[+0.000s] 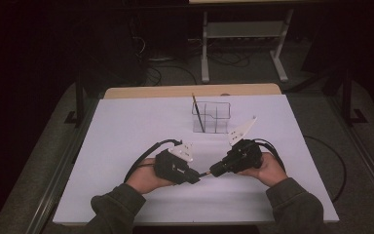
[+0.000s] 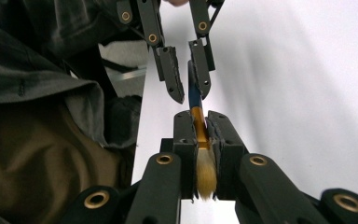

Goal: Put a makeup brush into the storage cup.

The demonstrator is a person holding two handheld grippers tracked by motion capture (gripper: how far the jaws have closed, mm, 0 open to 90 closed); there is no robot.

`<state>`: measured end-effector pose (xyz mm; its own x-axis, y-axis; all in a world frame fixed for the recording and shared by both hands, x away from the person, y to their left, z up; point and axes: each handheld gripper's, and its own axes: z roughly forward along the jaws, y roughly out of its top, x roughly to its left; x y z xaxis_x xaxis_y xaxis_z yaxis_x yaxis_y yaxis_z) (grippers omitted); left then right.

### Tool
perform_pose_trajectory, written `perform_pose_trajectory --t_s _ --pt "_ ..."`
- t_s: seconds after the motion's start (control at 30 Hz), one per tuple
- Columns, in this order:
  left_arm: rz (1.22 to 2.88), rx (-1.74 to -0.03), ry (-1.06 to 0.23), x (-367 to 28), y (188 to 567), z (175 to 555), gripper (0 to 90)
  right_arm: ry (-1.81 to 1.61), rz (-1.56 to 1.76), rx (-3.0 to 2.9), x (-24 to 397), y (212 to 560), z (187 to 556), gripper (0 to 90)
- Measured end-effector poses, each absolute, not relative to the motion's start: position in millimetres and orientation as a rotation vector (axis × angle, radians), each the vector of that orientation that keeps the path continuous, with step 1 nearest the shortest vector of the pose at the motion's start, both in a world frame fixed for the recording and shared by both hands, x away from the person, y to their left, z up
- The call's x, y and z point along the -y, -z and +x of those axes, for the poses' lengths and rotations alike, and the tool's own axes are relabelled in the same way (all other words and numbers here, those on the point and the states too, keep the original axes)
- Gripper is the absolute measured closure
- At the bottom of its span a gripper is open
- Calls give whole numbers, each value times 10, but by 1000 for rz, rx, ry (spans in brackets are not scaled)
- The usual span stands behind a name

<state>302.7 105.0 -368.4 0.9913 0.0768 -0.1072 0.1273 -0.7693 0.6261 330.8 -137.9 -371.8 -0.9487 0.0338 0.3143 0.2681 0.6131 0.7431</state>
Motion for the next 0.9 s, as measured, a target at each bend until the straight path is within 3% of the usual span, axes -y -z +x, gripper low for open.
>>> perform_pose_trajectory --t_s 0.53,0.7,0.9 --pt "2492 -141 92 -1116 3704 3036 836 1212 -204 2626 1246 3559 3325 808" --pt "2474 -147 88 -1146 3694 3038 839 1231 -254 2618 1253 3564 3350 664" --pt "2471 -155 73 -1183 3678 3057 840 1254 -305 2612 1282 3578 3370 572"
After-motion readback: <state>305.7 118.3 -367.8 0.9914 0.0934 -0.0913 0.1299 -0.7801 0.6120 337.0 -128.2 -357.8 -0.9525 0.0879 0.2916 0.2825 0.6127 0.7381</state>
